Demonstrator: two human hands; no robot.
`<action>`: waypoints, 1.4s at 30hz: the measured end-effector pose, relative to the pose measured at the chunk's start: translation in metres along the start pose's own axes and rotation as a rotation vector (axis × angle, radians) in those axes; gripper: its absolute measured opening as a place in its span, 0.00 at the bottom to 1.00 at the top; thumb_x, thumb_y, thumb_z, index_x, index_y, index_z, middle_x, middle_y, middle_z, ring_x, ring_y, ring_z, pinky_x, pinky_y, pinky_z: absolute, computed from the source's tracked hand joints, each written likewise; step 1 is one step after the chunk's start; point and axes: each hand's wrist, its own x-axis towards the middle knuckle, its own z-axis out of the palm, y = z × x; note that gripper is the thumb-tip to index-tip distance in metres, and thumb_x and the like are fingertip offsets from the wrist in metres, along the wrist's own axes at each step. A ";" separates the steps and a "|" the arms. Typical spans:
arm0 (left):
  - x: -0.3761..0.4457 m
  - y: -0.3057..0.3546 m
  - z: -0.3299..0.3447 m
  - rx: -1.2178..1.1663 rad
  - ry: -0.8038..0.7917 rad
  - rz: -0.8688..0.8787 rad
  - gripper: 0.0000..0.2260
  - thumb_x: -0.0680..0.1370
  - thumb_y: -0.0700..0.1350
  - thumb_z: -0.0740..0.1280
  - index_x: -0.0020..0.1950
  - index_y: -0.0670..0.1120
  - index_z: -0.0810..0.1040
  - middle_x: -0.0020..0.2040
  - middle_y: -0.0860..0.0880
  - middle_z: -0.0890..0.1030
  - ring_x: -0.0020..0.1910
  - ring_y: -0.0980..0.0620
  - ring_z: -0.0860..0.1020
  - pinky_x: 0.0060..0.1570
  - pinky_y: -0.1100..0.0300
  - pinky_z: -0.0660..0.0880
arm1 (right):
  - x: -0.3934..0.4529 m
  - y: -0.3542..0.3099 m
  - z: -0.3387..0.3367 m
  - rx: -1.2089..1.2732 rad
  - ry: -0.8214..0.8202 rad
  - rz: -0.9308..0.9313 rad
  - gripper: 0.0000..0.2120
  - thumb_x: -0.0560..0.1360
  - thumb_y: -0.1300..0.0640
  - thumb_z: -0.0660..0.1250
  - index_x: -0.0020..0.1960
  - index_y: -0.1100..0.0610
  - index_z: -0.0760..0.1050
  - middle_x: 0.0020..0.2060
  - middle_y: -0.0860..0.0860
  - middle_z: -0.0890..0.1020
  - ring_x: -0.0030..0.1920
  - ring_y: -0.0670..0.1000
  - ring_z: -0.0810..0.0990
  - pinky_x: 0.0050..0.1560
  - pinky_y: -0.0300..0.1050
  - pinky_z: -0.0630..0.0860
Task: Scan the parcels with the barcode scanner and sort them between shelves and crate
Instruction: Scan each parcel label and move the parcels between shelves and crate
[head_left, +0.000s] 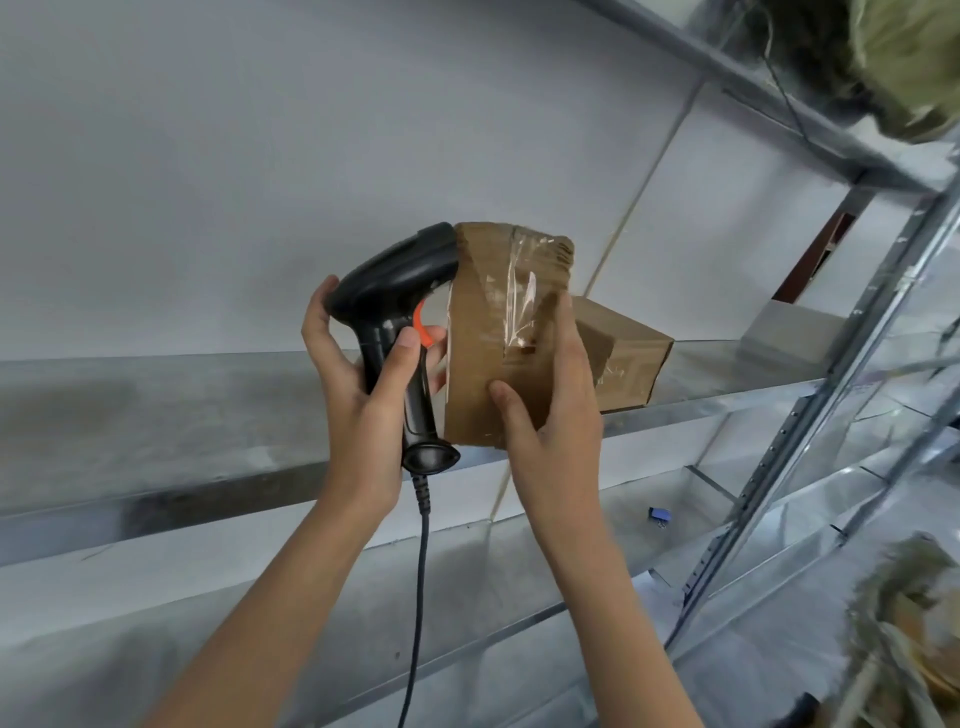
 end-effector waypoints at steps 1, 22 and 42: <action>-0.001 0.000 0.002 -0.007 0.001 0.003 0.32 0.79 0.48 0.69 0.77 0.61 0.55 0.60 0.42 0.81 0.64 0.40 0.79 0.66 0.35 0.71 | -0.002 -0.001 0.003 -0.047 0.015 -0.041 0.38 0.78 0.62 0.69 0.81 0.50 0.53 0.80 0.50 0.56 0.75 0.32 0.51 0.72 0.28 0.55; -0.063 -0.027 0.019 0.106 -0.211 0.021 0.28 0.79 0.42 0.66 0.74 0.55 0.57 0.59 0.49 0.83 0.55 0.52 0.84 0.58 0.66 0.75 | -0.072 0.035 -0.056 0.182 0.227 0.177 0.38 0.72 0.47 0.68 0.78 0.35 0.55 0.77 0.40 0.62 0.77 0.47 0.62 0.73 0.61 0.67; -0.137 -0.099 -0.062 0.523 -0.704 -0.061 0.29 0.76 0.54 0.66 0.70 0.75 0.57 0.63 0.73 0.74 0.59 0.60 0.79 0.56 0.63 0.77 | -0.185 0.102 -0.129 0.020 -0.358 0.678 0.53 0.63 0.46 0.77 0.74 0.23 0.46 0.77 0.35 0.55 0.77 0.43 0.58 0.76 0.59 0.62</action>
